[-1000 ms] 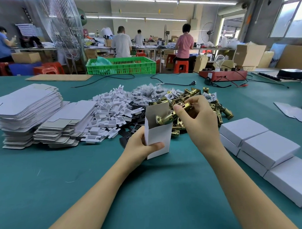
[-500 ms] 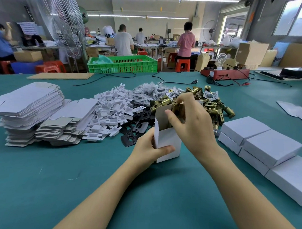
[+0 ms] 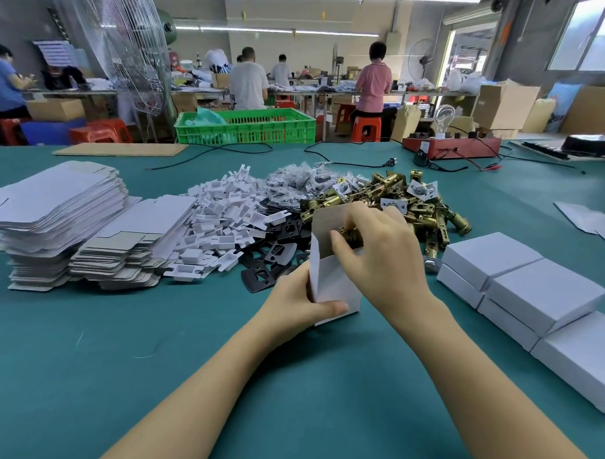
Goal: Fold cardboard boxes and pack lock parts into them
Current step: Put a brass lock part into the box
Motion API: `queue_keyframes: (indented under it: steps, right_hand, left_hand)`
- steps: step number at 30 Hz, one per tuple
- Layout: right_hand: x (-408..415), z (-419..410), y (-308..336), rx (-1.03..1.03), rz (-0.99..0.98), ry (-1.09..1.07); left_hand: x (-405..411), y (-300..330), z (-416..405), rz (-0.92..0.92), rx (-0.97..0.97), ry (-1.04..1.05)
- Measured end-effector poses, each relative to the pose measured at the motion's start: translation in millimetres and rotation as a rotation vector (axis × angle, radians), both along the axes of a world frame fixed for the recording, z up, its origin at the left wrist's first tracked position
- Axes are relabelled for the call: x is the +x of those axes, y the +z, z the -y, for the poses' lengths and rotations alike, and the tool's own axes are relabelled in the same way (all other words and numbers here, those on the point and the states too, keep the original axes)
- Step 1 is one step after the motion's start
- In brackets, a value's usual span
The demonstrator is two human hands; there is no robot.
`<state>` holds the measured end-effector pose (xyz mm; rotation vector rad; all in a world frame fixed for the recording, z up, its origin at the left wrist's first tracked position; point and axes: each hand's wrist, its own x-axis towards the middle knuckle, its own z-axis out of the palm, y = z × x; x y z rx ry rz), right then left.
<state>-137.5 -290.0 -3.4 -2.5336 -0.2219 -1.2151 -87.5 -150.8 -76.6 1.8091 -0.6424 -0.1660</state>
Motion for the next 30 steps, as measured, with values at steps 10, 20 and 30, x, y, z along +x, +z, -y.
queue_keyframes:
  steps: [10,20,30]
  right_hand:
    - [2,6,4,0.088,0.11,-0.035]
    - [18,21,-16,0.428,0.106,-0.029]
    - [27,12,-56,0.827,-0.087,0.252]
  left_hand:
    - [-1,2,-2,0.037,0.036,0.01]
    - [-2,3,-3,0.039,0.04,-0.011]
    - [-2,5,-4,0.062,0.099,0.022]
